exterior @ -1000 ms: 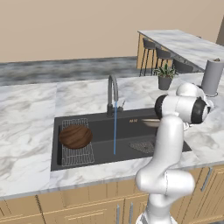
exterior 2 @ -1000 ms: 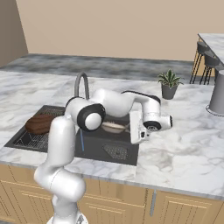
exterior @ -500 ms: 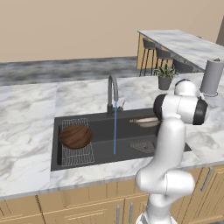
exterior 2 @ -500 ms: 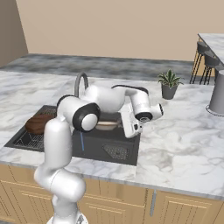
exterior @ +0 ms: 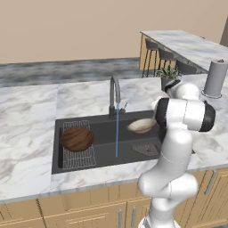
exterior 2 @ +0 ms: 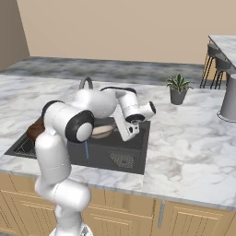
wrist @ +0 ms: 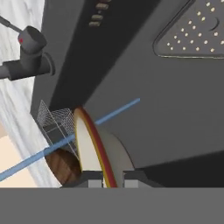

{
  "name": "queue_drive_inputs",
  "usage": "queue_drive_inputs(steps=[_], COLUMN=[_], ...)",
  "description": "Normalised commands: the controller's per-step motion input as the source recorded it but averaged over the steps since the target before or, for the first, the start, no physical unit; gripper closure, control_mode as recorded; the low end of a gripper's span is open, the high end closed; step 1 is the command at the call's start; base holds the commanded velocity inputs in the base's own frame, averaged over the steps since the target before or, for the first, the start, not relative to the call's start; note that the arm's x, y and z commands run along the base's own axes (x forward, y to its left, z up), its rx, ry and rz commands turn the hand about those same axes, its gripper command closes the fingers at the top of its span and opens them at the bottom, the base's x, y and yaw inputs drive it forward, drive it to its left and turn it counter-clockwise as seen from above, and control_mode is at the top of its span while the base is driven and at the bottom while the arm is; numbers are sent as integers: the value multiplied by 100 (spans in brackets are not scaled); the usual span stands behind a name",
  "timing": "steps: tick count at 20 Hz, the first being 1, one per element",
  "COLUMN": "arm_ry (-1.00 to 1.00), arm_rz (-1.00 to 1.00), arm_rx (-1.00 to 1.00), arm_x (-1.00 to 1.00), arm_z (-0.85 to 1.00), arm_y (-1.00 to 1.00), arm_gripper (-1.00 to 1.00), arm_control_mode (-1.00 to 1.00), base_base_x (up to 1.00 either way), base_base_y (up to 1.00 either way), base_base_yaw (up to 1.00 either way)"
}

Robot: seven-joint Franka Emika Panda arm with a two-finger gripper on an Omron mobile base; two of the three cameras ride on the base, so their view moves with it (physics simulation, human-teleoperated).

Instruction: Rinse each bowl for a few seconds and place them down in the sink or on the counter.

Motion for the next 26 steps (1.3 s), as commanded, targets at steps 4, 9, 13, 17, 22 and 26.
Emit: queue_drive_inputs(steps=[4,9,13,17,22,26], arm_ry=[-18,-15,-10,-6,-7,-6], arm_rz=[1,0,0,0,0,-1], arm_rx=[0,1,1,0,0,0], arm_x=[0,0,9,29,42,47], arm_z=[0,0,-2,-9,-17,-16], arm_y=[40,38,34,26,20,18], arm_gripper=[100,100,100,100,100,100], arm_control_mode=[-100,-100,-100,-100,-100,-100], base_base_x=[0,0,0,0,0,0], base_base_y=[0,0,0,0,0,0], base_base_yaw=[0,0,0,0,0,0])
